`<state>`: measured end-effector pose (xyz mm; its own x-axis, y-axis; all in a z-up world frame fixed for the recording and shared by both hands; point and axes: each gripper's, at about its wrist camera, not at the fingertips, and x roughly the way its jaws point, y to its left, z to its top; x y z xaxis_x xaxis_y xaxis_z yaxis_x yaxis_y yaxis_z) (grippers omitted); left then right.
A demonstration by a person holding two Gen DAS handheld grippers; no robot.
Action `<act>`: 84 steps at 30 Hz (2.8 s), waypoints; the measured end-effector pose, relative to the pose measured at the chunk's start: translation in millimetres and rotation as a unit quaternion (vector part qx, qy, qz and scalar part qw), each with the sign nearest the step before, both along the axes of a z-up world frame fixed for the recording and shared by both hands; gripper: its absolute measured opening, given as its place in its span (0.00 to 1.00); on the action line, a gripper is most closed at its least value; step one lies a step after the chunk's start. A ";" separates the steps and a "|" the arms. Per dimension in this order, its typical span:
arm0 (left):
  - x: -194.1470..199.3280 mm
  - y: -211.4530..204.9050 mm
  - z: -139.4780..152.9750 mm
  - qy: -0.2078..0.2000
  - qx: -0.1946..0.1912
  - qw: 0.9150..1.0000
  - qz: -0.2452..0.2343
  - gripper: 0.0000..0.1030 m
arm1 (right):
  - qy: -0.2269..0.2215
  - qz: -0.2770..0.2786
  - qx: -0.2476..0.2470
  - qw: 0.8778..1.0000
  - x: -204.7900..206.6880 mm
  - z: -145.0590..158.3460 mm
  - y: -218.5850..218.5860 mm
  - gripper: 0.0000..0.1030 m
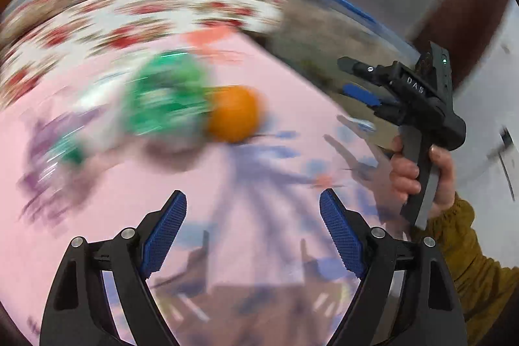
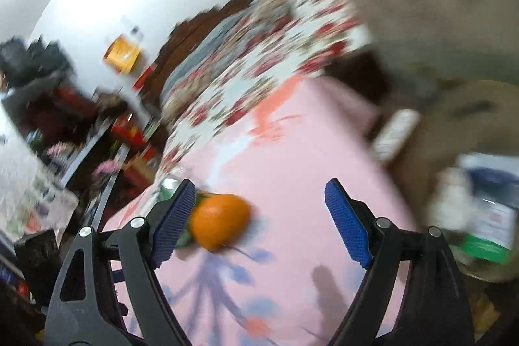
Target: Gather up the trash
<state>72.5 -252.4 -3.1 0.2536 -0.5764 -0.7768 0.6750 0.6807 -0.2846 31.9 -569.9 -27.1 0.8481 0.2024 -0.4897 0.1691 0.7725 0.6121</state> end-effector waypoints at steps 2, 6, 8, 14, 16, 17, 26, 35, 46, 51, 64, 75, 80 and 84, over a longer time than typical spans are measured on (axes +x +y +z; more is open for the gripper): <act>15.1 34.7 -1.2 0.004 -0.004 0.999 0.044 0.78 | 0.011 0.030 0.000 0.999 48.3 -2.0 24.5 0.80; 41.6 91.3 3.0 0.009 -0.021 0.994 0.109 0.85 | 0.038 0.075 0.006 0.996 129.9 -7.5 61.4 0.81; 60.5 106.1 8.5 -0.003 -0.022 0.991 0.134 0.91 | 0.056 0.092 0.014 0.994 161.2 -14.6 73.0 0.81; 100.8 80.7 -3.7 -0.022 0.014 0.993 0.113 0.91 | 0.131 0.142 0.079 0.978 232.9 -43.3 103.0 0.76; 109.0 66.4 -14.3 -0.025 0.028 0.994 0.101 0.91 | 0.145 0.184 0.087 0.968 241.3 -48.4 118.5 0.70; 113.7 63.1 -21.6 -0.023 0.032 0.994 0.101 0.91 | 0.146 0.200 0.086 0.965 242.0 -47.8 126.2 0.69; 71.8 125.9 -41.9 0.019 0.017 0.989 0.142 0.65 | 0.134 0.342 0.030 0.930 197.7 -33.8 237.9 0.71; -4.2 195.1 -44.5 -0.014 0.032 0.982 0.186 0.69 | 0.058 0.263 -0.060 0.961 153.2 11.7 228.7 0.73; -25.3 213.6 -36.4 -0.048 -0.005 0.978 0.201 0.85 | 0.053 0.073 0.058 0.994 123.1 -38.7 113.3 0.73; -23.8 210.2 -31.8 -0.063 -0.012 0.978 0.197 0.88 | 0.020 0.070 0.007 0.997 114.0 -38.2 118.3 0.77; -21.9 212.8 -31.3 -0.058 -0.023 0.977 0.201 0.88 | -0.024 0.002 0.066 0.998 85.7 -41.4 83.7 0.78; -19.8 215.6 -34.5 -0.054 -0.022 0.977 0.205 0.88 | 0.060 0.029 0.054 0.996 110.9 -55.1 91.5 0.76; -17.4 216.8 -34.9 -0.048 -0.021 0.976 0.212 0.87 | 0.065 0.075 0.074 0.992 97.3 -58.5 100.2 0.65; -16.9 216.6 -35.9 -0.045 -0.020 0.976 0.214 0.87 | 0.064 0.175 0.091 0.978 65.8 -55.6 140.1 0.65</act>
<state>55.5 -35.8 -39.0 0.5431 -0.4321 -0.7200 0.3551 0.8952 -0.2694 97.8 -429.8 -82.7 0.6462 0.5626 -0.5156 -0.0021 0.6769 0.7361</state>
